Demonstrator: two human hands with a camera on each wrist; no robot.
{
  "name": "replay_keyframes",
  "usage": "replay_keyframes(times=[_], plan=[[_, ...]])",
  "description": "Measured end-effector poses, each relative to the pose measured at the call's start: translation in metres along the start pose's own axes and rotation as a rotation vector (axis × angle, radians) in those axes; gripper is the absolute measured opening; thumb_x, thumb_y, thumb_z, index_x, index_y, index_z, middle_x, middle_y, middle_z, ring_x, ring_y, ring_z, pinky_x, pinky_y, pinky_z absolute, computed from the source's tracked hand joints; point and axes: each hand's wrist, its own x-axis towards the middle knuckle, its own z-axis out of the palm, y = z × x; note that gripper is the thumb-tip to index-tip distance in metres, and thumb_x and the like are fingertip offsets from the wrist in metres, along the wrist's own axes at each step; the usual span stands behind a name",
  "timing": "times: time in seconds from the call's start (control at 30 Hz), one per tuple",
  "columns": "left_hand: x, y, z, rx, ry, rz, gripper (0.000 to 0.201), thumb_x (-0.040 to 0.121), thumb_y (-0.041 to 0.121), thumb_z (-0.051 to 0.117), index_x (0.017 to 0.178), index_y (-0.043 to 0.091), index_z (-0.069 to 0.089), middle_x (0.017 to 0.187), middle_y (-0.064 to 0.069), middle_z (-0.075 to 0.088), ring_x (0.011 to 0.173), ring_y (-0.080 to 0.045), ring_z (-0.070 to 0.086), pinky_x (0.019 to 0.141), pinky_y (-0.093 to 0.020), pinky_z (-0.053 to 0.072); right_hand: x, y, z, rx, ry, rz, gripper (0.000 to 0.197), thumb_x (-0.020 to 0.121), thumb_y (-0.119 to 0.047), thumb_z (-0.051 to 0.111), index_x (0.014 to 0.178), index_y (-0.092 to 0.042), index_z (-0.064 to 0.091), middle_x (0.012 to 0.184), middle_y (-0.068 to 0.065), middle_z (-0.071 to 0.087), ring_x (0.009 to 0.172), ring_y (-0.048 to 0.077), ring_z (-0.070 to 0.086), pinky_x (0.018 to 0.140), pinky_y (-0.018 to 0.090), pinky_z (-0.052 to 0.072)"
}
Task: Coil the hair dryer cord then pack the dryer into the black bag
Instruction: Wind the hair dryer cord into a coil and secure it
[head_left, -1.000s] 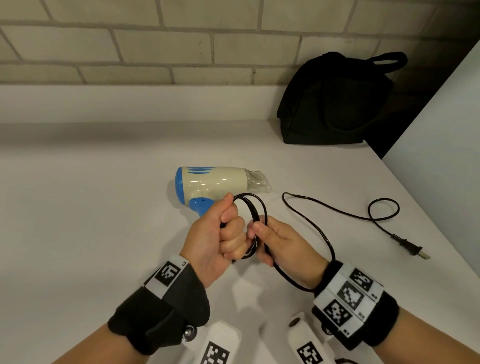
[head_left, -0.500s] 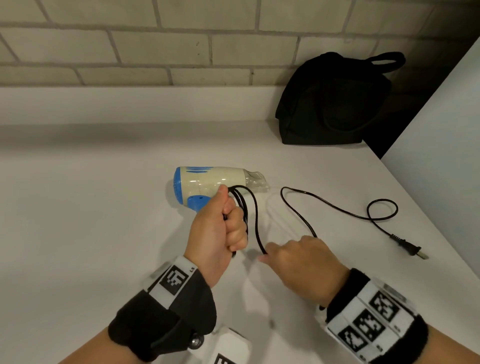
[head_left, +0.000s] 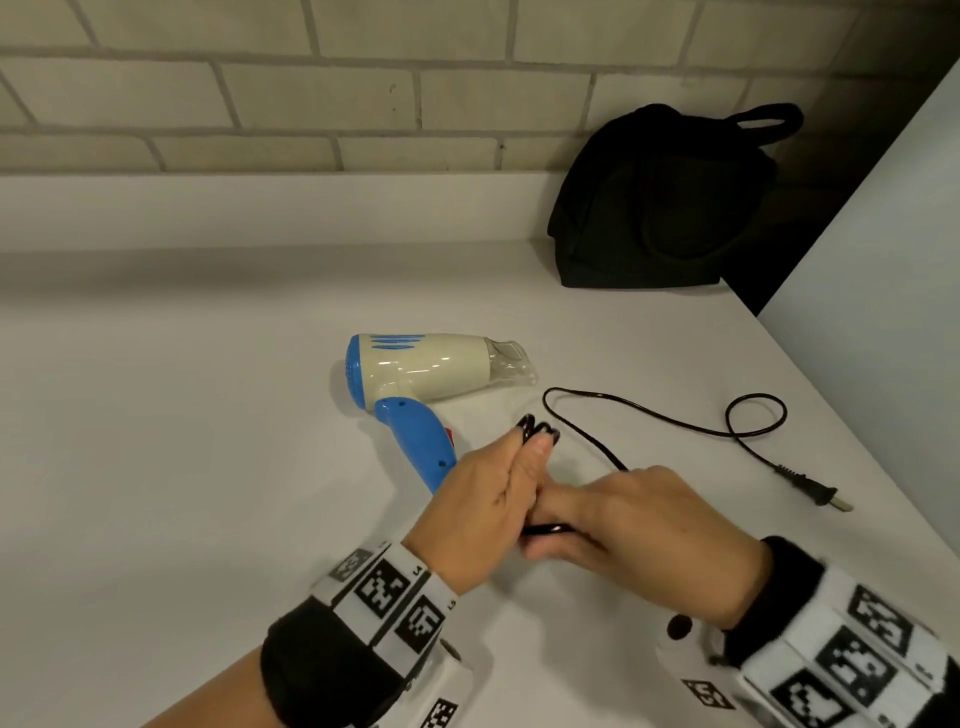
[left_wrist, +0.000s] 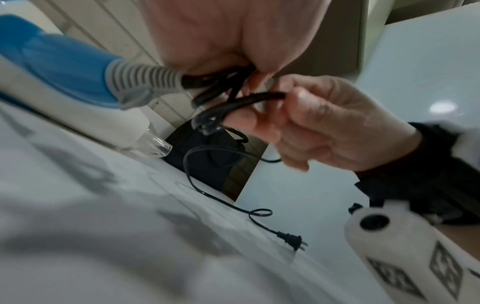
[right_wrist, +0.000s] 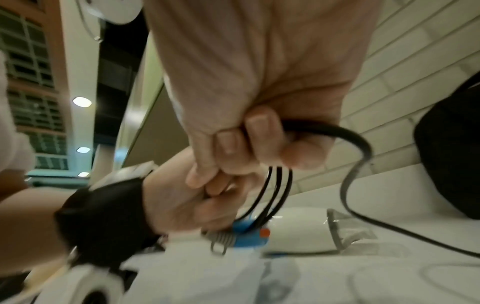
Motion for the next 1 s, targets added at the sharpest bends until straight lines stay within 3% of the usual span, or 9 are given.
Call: replay_keyframes(times=[0.07, 0.17, 0.3, 0.37, 0.47, 0.6, 0.7, 0.83, 1.0], plan=[[-0.002, 0.001, 0.000, -0.023, -0.070, -0.059, 0.039, 0.088, 0.047, 0.025, 0.061, 0.026, 0.042, 0.046, 0.010, 0.046, 0.045, -0.006, 0.045, 0.048, -0.018, 0.038, 0.003, 0.007, -0.011, 0.209, 0.048, -0.006, 0.036, 0.069, -0.065, 0.039, 0.087, -0.035, 0.045, 0.061, -0.013, 0.064, 0.062, 0.006, 0.050, 0.047, 0.015, 0.028], [0.000, 0.006, -0.005, -0.253, -0.190, -0.242, 0.039, 0.089, 0.041, 0.031, 0.054, 0.025, 0.039, 0.033, 0.011, 0.036, 0.030, -0.003, 0.029, 0.036, -0.009, 0.025, 0.011, 0.019, -0.011, 0.469, 0.160, -0.011, 0.041, 0.061, -0.065, 0.059, 0.082, -0.035, 0.040, 0.054, -0.011, 0.049, 0.055, 0.009, 0.046, 0.053, 0.025, 0.039], [0.004, 0.007, -0.018, -0.445, -0.302, -0.303, 0.046, 0.082, 0.056, 0.037, 0.047, 0.026, 0.039, 0.034, 0.011, 0.026, 0.034, -0.005, 0.015, 0.035, -0.017, 0.015, 0.026, 0.026, 0.001, 0.510, 0.200, -0.100, 0.042, 0.071, -0.060, 0.053, 0.106, -0.038, 0.043, 0.083, -0.008, 0.052, 0.075, 0.003, 0.049, 0.067, 0.018, 0.043], [0.005, 0.006, -0.025, -0.523, -0.353, -0.316, 0.040, 0.080, 0.051, 0.045, 0.051, 0.024, 0.042, 0.032, 0.013, 0.025, 0.031, -0.004, 0.016, 0.034, -0.014, 0.016, 0.032, 0.025, 0.006, 0.555, 0.194, -0.126, 0.038, 0.077, -0.060, 0.046, 0.099, -0.030, 0.052, 0.086, -0.011, 0.055, 0.080, 0.005, 0.052, 0.071, 0.020, 0.044], [0.006, 0.003, -0.031, -0.598, -0.420, -0.339, 0.030, 0.078, 0.042, 0.050, 0.063, 0.016, 0.047, 0.030, 0.015, 0.027, 0.027, -0.002, 0.018, 0.034, -0.012, 0.019, 0.040, 0.022, 0.012, 0.685, 0.163, -0.083, 0.022, 0.080, -0.050, 0.047, 0.075, -0.029, 0.052, 0.064, -0.023, 0.059, 0.066, 0.002, 0.055, 0.061, 0.015, 0.041], [0.007, -0.001, -0.033, -0.646, -0.483, -0.318, 0.043, 0.071, 0.060, 0.053, 0.062, 0.019, 0.060, 0.031, 0.016, 0.026, 0.028, -0.003, 0.020, 0.045, -0.017, 0.038, 0.041, 0.019, 0.022, 0.847, 0.169, -0.034, 0.020, 0.083, -0.040, 0.047, 0.066, -0.028, 0.046, 0.049, -0.020, 0.056, 0.049, 0.002, 0.049, 0.052, 0.012, 0.038], [0.010, 0.003, -0.031, -0.616, -0.419, -0.396, 0.056, 0.080, 0.062, 0.036, 0.041, 0.023, 0.045, 0.030, 0.015, 0.023, 0.028, -0.004, 0.019, 0.051, -0.017, 0.043, 0.044, 0.016, 0.027, 0.870, 0.228, -0.022, 0.024, 0.082, -0.045, 0.042, 0.066, -0.028, 0.044, 0.042, -0.018, 0.053, 0.043, 0.001, 0.048, 0.050, 0.008, 0.035], [0.012, 0.007, -0.029, -0.701, -0.268, -0.514, 0.047, 0.074, 0.051, 0.040, 0.038, 0.023, 0.027, 0.027, 0.011, 0.019, 0.025, -0.004, 0.013, 0.038, -0.018, 0.032, 0.050, 0.012, 0.035, 0.947, 0.286, 0.015, 0.024, 0.080, -0.048, 0.040, 0.065, -0.029, 0.043, 0.043, -0.017, 0.054, 0.042, 0.000, 0.046, 0.050, 0.007, 0.034], [0.011, 0.003, -0.032, -0.843, -0.151, -0.562, 0.046, 0.074, 0.046, 0.043, 0.039, 0.023, 0.025, 0.027, 0.011, 0.020, 0.023, -0.003, 0.014, 0.034, -0.014, 0.015, 0.048, 0.019, 0.028, 1.123, 0.068, 0.053, 0.017, 0.089, -0.020, 0.051, 0.072, -0.019, 0.050, 0.048, -0.016, 0.057, 0.043, -0.002, 0.046, 0.048, 0.009, 0.037]])
